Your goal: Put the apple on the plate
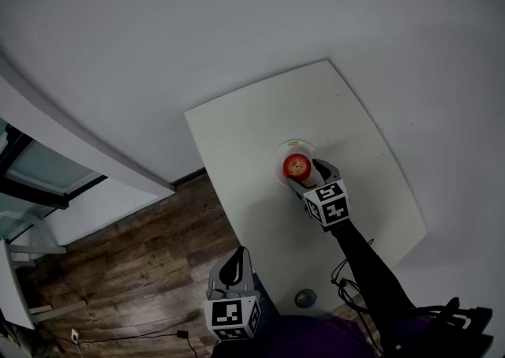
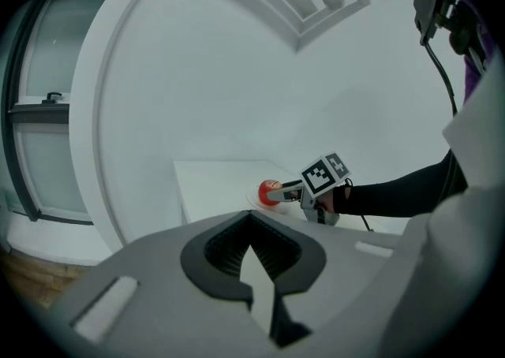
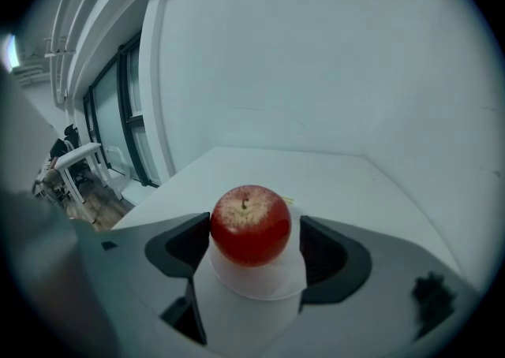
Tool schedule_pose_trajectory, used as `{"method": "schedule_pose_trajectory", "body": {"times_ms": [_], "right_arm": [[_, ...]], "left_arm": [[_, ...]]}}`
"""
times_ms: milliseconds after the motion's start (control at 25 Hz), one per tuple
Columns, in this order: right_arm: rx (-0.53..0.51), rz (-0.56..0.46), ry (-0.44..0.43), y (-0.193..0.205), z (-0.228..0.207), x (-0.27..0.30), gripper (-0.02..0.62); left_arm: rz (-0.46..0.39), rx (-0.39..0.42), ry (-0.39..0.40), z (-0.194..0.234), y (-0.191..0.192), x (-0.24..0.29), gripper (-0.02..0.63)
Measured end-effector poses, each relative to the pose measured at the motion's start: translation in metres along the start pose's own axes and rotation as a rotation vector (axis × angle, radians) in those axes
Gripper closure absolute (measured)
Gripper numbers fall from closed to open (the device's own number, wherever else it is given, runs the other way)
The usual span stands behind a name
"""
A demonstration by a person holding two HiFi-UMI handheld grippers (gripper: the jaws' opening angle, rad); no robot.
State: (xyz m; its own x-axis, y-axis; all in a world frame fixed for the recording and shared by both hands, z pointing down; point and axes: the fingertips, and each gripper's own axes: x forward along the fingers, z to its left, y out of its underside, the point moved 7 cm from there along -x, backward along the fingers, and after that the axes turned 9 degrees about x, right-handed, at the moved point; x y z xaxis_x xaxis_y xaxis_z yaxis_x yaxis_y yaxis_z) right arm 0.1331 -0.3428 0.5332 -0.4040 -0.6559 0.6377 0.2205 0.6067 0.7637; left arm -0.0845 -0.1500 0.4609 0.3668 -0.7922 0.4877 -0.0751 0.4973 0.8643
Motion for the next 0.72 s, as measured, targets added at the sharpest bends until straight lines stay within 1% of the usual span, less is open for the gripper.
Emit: {"method": "schedule_pose_trajectory", "body": {"times_ms": [160,280,400,560,720], "right_arm": [[-0.018,-0.034,-0.023,-0.011,0.004,-0.011,0.245],[-0.003,-0.089,-0.023,-0.020,0.007,-0.025,0.245],[0.026,-0.147,-0.025,-0.029,0.010,-0.045,0.245],[0.039,-0.222,-0.025,-0.043,0.013,-0.076,0.247],[0.125,-0.264,-0.086,-0.037,0.026,-0.106,0.249]], "left_arm": [[-0.010,-0.021,-0.009,-0.001,0.002,-0.001,0.598],[-0.015,-0.008,-0.010,0.000,-0.001,0.001,0.598],[-0.048,0.001,-0.021,0.002,-0.008,0.000,0.598],[-0.101,0.010,-0.028,0.001,-0.022,0.000,0.598],[-0.152,0.025,-0.024,-0.003,-0.037,-0.013,0.598]]}}
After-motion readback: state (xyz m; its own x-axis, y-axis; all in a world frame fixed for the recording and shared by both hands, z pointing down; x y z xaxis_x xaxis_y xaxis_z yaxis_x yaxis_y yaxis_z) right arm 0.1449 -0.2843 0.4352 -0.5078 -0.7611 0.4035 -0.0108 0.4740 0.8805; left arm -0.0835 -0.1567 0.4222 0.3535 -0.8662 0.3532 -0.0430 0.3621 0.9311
